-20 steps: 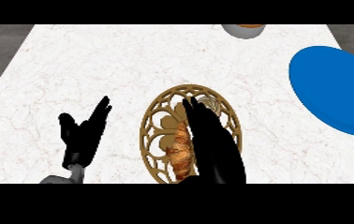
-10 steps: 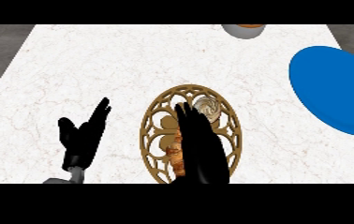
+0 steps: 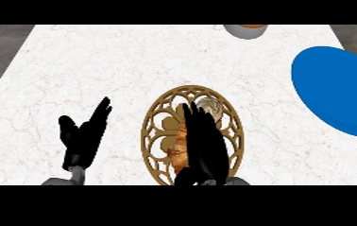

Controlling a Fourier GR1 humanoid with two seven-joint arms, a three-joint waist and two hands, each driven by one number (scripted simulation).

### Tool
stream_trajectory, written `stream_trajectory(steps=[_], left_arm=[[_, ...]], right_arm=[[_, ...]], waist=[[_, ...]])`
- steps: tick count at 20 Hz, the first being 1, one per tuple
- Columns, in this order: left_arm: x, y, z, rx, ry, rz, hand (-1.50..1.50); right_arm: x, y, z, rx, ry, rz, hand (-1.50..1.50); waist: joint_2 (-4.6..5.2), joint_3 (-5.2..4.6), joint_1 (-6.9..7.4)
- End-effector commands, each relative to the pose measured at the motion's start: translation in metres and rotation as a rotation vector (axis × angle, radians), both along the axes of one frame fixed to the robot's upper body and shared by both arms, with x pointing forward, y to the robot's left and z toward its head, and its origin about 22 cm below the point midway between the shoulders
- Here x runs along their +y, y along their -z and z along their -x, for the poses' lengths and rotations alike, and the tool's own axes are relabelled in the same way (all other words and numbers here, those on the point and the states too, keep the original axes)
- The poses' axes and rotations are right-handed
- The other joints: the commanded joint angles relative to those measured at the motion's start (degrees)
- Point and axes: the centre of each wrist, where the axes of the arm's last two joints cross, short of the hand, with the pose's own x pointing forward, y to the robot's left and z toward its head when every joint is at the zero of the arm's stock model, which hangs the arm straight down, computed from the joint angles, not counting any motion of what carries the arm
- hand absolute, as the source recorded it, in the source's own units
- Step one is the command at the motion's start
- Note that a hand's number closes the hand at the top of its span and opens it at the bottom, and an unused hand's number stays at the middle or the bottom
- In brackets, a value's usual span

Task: Pick the croissant from the placemat and place it in the plate

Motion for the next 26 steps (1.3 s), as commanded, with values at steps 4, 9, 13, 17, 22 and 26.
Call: stream_trajectory(steps=[4,9,13,17,22,26], left_arm=[[0.000,0.007,0.015,0.044,0.004,0.014,0.00],[-0.009,-0.001,0.006,0.047,0.003,-0.012,0.00],[-0.005,0.004,0.012,0.039,0.001,0.005,0.00],[-0.014,0.006,0.001,0.036,0.006,-0.001,0.00],[-0.002,0.010,0.012,0.035,0.015,-0.010,0.00],[0.003,0.004,0.008,0.029,-0.009,-0.006,0.00]], right_arm=[[0.002,0.019,-0.013,0.051,-0.017,0.027,-1.50],[0.020,0.045,0.005,0.085,-0.132,0.129,1.50],[0.006,0.040,-0.008,0.034,-0.111,0.143,1.50],[0.008,0.048,-0.009,-0.013,-0.119,0.155,1.50],[0.009,0.022,-0.007,-0.329,-0.072,0.017,1.50],[-0.060,-0.006,-0.106,-0.328,0.550,0.119,1.50]], waist=[[0.25,-0.30,0.09],[0.29,-0.30,0.29],[0.23,-0.31,-0.05],[0.27,-0.31,-0.11],[0.21,-0.29,-0.14],[1.26,-0.35,-0.56]])
